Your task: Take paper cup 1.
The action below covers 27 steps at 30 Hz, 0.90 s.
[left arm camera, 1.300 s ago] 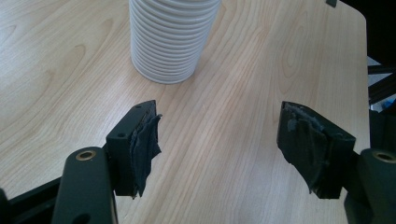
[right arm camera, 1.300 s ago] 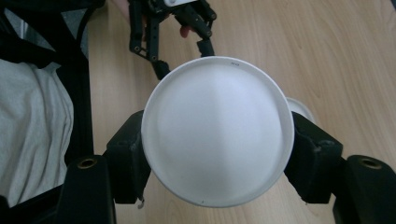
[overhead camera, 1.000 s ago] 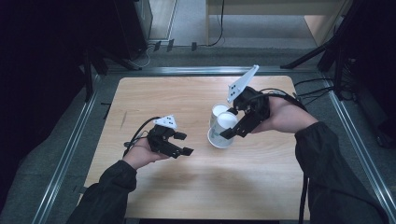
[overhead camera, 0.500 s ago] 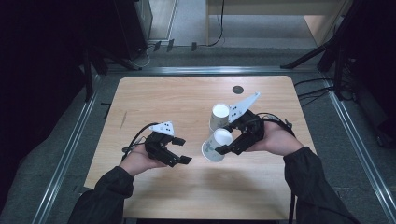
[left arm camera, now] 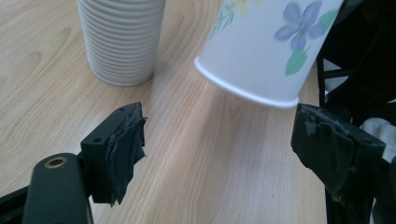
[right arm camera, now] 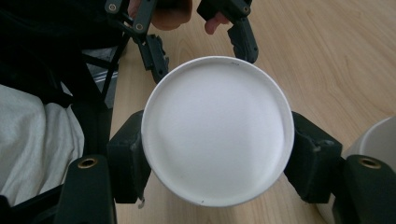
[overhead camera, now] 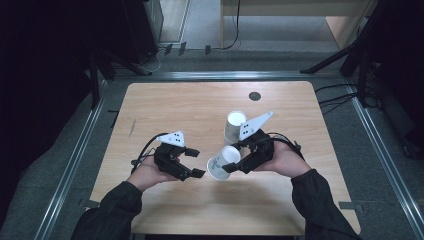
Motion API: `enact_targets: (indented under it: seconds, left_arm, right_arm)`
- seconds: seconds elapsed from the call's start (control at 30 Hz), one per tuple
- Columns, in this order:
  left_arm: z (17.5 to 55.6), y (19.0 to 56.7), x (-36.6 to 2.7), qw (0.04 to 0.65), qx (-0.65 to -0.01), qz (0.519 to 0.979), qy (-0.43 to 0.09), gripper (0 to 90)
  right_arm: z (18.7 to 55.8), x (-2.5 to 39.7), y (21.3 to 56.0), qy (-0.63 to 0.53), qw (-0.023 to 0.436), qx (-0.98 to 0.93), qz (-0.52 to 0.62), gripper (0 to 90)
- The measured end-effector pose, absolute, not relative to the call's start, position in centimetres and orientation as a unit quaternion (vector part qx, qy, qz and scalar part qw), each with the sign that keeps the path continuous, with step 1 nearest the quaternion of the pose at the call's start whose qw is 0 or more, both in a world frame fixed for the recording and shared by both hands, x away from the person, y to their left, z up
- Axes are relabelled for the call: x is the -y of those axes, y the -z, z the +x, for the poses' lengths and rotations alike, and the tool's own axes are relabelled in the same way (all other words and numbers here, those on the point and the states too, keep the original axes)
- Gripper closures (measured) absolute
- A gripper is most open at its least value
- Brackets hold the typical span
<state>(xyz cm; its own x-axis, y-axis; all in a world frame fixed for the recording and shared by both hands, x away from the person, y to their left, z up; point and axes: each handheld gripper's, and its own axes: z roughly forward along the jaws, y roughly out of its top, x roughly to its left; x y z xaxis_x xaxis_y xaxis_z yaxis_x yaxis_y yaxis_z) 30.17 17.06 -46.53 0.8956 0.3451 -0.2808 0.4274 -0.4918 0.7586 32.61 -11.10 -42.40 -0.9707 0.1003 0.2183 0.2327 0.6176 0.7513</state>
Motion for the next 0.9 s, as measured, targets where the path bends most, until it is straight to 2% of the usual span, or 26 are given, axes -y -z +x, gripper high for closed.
enact_targets:
  seconds: [0.27,0.57,0.9]
  left_arm:
    - [30.7,46.5,-16.7,0.454,-0.21,0.865,0.042,17.5]
    - [31.1,46.4,-15.7,0.466,-0.188,0.863,0.061,17.6]
    - [31.3,46.7,-14.4,0.464,-0.156,0.87,0.069,17.6]
  right_arm:
    - [32.3,11.4,43.3,0.436,0.078,0.891,-0.101,33.1]
    - [32.1,11.6,44.6,0.456,0.08,0.878,-0.122,33.3]
    - [32.2,11.5,44.8,0.481,0.094,0.862,-0.131,33.3]
